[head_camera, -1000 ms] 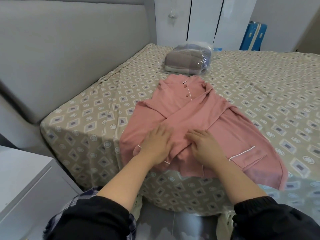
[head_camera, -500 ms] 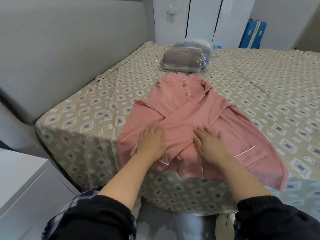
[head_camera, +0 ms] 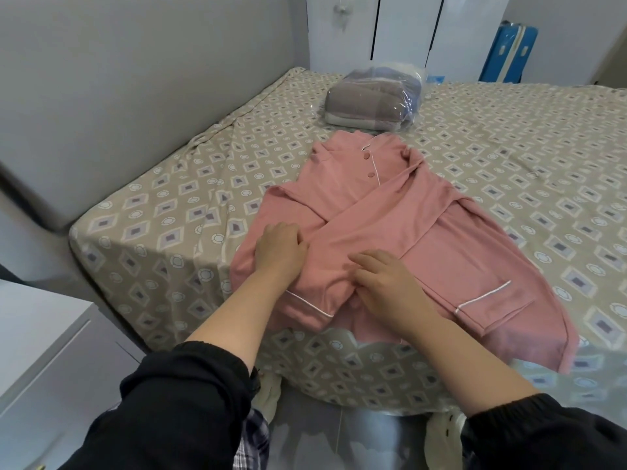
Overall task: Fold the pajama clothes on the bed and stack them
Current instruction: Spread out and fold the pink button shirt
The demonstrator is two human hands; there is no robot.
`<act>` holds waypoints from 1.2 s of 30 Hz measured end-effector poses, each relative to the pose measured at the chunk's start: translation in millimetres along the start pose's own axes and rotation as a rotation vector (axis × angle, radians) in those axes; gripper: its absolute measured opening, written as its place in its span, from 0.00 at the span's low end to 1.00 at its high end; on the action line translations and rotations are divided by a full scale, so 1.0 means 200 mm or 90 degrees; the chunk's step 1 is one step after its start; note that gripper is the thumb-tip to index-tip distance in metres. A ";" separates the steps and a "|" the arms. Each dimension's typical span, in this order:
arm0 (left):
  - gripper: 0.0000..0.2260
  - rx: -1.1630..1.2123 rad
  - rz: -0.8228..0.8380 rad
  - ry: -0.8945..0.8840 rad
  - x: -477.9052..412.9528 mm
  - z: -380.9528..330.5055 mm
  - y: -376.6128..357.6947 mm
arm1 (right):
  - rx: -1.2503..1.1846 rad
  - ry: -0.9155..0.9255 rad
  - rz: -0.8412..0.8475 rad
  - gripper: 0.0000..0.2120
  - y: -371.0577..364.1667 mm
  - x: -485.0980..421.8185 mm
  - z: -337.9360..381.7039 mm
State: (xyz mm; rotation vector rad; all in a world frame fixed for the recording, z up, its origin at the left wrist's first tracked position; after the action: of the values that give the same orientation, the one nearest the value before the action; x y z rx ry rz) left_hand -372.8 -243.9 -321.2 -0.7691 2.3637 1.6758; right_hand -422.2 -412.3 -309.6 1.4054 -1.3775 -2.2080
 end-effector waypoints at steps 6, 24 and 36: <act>0.10 -0.073 -0.047 -0.012 0.00 0.05 -0.02 | -0.058 0.009 0.063 0.08 -0.01 0.02 -0.01; 0.27 -0.088 0.209 -0.216 0.17 -0.31 -0.30 | 0.051 -0.337 0.186 0.23 -0.08 0.08 -0.45; 0.26 -0.072 0.155 -0.208 0.05 -0.44 -0.40 | 0.088 -0.388 0.189 0.26 -0.14 0.12 -0.76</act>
State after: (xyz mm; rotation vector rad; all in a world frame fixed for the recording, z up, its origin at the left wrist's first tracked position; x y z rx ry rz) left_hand -327.7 -347.2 -361.1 -0.2024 2.2168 1.8725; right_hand -306.3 -501.1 -364.8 0.5014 -1.8033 -2.4626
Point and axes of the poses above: each hand's wrist, its own x-axis away from the middle knuckle, its own y-axis out of the back of the hand, z = x × y, the point moved 9 cm from there along -x, towards the middle knuckle, and after that the axes turned 13 degrees about -z, right-handed, at the moved point
